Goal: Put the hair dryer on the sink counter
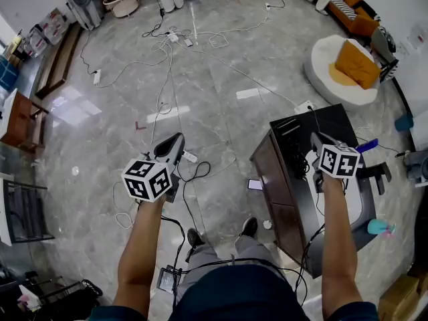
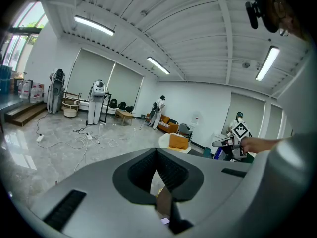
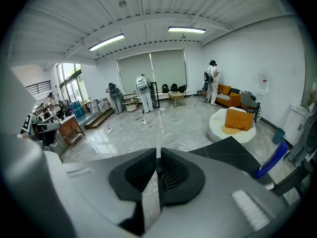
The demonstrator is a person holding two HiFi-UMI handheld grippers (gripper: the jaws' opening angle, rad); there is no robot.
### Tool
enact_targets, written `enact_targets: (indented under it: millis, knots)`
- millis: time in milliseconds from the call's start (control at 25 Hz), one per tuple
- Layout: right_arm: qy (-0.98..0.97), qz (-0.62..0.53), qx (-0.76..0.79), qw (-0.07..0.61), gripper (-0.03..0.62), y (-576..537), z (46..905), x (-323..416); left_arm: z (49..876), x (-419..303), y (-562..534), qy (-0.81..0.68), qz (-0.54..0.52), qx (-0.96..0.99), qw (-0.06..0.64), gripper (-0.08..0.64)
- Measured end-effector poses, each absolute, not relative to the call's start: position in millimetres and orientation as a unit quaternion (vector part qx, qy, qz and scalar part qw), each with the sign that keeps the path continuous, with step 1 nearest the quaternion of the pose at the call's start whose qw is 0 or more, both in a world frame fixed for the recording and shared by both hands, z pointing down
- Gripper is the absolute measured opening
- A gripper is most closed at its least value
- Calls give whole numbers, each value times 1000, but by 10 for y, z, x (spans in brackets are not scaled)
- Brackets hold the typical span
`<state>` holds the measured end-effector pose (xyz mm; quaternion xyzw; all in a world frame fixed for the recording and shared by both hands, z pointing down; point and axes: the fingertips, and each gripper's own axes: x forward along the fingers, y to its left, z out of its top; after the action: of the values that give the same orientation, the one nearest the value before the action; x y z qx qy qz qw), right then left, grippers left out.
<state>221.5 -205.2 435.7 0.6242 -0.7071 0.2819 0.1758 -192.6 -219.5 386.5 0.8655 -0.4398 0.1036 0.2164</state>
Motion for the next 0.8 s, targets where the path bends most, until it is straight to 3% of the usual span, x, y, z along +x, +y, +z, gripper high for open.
enact_targets:
  millis: [800]
  knots:
    - [-703, 287, 633, 153, 40, -1739, 4246, 2306, 3763, -1929, -1981, -439, 102, 866, 216, 6]
